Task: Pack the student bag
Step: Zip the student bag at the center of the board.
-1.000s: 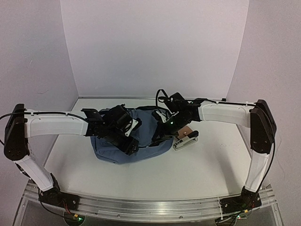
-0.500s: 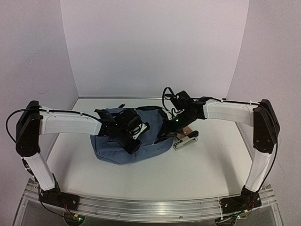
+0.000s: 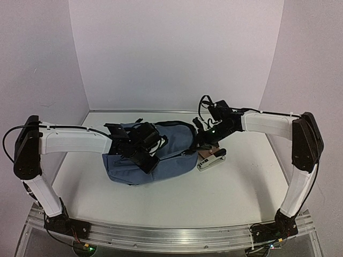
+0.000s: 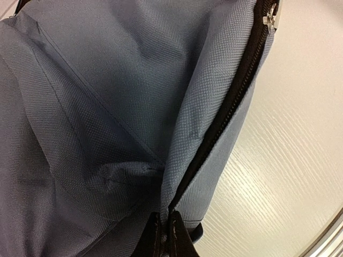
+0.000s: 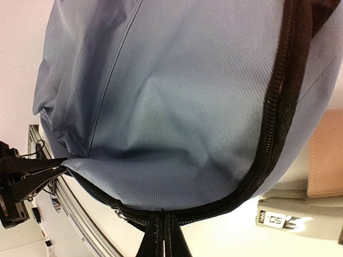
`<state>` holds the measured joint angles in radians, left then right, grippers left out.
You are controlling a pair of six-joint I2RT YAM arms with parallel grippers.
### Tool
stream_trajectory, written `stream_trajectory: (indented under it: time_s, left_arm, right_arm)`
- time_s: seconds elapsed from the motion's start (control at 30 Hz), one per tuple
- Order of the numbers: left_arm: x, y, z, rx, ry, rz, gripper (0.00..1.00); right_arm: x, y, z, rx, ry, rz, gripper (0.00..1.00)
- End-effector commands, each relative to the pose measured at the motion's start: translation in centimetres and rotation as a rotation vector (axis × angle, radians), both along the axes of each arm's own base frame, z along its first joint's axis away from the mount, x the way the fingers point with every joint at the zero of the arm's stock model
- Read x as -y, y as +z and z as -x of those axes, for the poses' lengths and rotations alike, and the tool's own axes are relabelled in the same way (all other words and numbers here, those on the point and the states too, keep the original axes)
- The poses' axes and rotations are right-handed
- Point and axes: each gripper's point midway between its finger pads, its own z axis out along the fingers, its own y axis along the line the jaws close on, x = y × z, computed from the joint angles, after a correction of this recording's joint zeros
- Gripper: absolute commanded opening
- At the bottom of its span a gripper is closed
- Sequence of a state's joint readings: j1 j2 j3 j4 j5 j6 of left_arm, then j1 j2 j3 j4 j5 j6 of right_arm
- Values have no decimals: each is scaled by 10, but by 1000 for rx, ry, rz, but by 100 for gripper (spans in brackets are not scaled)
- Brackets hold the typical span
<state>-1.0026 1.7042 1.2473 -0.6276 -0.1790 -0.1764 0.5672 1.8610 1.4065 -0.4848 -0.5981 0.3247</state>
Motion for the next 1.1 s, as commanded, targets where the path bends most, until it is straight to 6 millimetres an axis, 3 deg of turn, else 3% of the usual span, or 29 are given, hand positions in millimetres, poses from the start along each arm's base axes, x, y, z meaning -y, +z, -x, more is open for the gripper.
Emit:
stream_trajectory:
  time_s: [0.0, 0.2, 0.33, 0.4, 0.5, 0.6, 0.7, 0.8, 0.93, 1.07]
  left_arm:
    - [-89, -15, 20, -69, 72, -328, 0]
    - [-91, 2, 28, -61, 48, -273, 0]
    - [-91, 12, 39, -68, 2, -215, 0]
    - [-83, 20, 40, -60, -23, -163, 2]
    - [-61, 25, 42, -73, -69, -91, 4]
    - [-46, 13, 48, -103, -110, -90, 4]
    - [-44, -5, 57, -141, -129, -126, 3]
    - [-58, -9, 64, -151, -97, -155, 0]
    - [-92, -7, 69, -123, -41, -217, 0]
    - [-104, -12, 67, -118, 11, -259, 0]
  right_arm:
    - [56, 21, -56, 135, -153, 74, 0]
    - [35, 71, -55, 183, -88, -67, 0]
    - [7, 84, -23, 178, 28, -127, 0]
    - [-11, 78, -2, 167, 93, -127, 0]
    - [-35, 54, 22, 128, 171, -108, 0]
    - [-47, 20, 34, 93, 222, -60, 0]
    - [-44, 0, 28, 70, 199, -13, 0]
    - [-26, 6, 15, 82, 156, -13, 0]
    - [21, 18, -4, 94, 77, -13, 0]
    - [46, 24, -15, 140, 47, 17, 0]
